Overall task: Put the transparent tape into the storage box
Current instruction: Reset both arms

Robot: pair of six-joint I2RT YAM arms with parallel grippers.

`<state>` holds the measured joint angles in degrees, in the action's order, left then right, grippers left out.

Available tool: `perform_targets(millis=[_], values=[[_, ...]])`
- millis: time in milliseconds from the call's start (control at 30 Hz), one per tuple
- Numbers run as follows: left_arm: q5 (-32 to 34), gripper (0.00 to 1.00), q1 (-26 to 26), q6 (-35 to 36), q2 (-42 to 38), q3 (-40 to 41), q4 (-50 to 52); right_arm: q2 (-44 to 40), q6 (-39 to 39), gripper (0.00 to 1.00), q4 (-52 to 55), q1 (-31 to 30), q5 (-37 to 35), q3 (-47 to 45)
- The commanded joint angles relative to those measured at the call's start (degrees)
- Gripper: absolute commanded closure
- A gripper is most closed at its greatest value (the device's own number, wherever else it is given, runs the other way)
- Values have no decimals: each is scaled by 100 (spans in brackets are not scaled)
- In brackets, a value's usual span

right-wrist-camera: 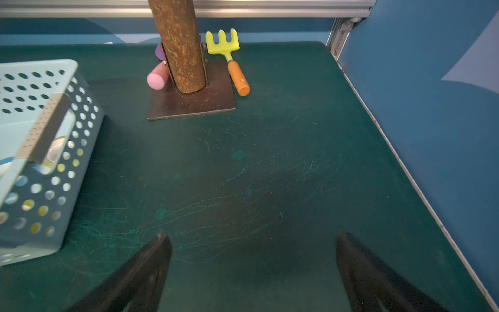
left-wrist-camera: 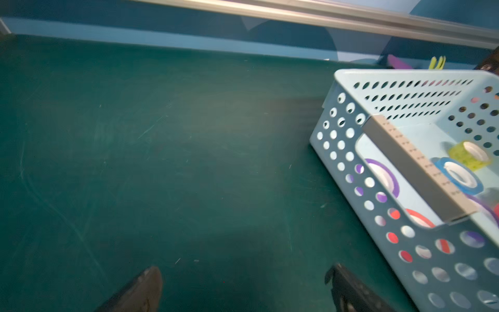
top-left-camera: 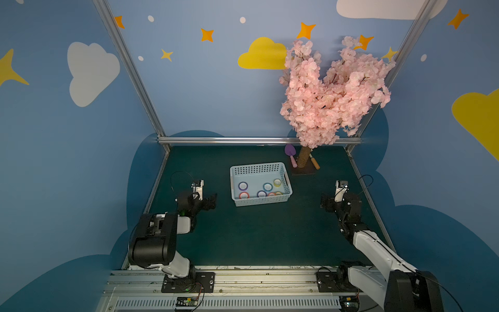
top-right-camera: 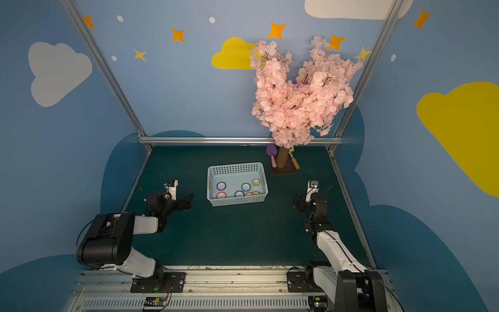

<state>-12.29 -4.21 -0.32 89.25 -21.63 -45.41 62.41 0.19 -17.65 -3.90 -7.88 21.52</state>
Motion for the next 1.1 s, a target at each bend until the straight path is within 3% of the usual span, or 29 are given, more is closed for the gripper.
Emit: perform_targets(millis=[0,67,233,1067], values=[[96,0,-29,54,17,-41,-484,659,-178,2,-639,54,468,373],[126,0,-19,66,-120,-150,-67,1190,-323,2,-776,47,574,564],[166,0,-8,65,-94,-97,-206,2279,-405,2,-1774,23,736,553],[184,0,5,58,-110,-105,-164,2221,-322,2,-1627,61,638,572]])
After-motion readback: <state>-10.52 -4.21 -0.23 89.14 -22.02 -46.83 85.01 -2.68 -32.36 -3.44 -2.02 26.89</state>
